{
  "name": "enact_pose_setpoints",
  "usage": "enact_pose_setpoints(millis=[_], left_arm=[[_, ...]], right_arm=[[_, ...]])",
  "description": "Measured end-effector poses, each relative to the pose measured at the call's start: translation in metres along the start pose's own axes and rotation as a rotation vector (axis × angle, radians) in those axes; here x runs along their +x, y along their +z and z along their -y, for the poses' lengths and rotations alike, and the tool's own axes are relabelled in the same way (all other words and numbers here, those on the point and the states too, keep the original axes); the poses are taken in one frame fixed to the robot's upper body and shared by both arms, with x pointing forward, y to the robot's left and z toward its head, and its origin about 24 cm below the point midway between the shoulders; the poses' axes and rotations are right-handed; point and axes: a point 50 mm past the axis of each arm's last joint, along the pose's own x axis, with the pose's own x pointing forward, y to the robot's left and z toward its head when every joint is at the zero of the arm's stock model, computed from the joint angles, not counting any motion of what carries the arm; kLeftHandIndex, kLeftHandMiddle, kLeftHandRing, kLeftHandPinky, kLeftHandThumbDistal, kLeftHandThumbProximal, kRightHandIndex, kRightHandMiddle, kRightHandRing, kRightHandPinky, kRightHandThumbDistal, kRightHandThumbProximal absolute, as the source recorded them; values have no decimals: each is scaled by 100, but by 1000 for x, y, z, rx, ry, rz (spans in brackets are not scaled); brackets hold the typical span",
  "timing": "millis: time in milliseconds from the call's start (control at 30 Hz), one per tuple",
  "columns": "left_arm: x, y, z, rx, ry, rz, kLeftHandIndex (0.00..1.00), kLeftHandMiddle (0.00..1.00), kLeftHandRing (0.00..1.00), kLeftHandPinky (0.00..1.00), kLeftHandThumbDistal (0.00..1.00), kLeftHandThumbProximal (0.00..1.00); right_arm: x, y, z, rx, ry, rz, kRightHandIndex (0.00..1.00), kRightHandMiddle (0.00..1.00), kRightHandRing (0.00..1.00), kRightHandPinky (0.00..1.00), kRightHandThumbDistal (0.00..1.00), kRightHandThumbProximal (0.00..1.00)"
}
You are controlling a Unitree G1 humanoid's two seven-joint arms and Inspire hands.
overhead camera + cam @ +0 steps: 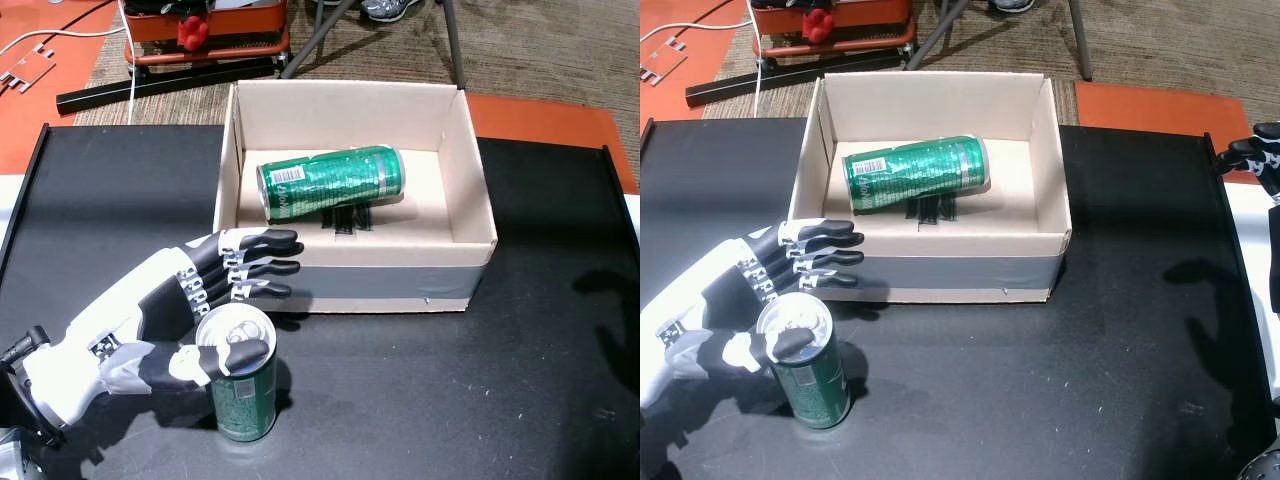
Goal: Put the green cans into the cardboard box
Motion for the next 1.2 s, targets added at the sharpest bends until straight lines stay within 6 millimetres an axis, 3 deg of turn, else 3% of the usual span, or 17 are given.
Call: enact_pose_setpoints(millis=[333,733,800,967,1200], left_arm=[[0,-1,1,-4,-9,-3,87,92,93,89,83,26],[3,-3,6,-9,-28,-11,85,89,89,86,81,25],[4,-5,7,-12,-27,-19,84,88,89,85,85,25],[4,-17,15,-37,-6,-100,83,89,89,87,81,20],[5,-24,19,-60,1,-162,84,88,89,87,83,22]], right_arm=[[-2,-1,1,3,-2,-7,43,44,49,54,87,53],[-2,1,4,-8,-14,-3,43,44,48,54,90,53],[-2,2,4,-10,-14,-3,43,44,48,54,90,53],[-1,4,6,-19,-12,0,43,44,48,54,89,53],[0,6,6,-27,-1,10,43,44,48,54,90,52]])
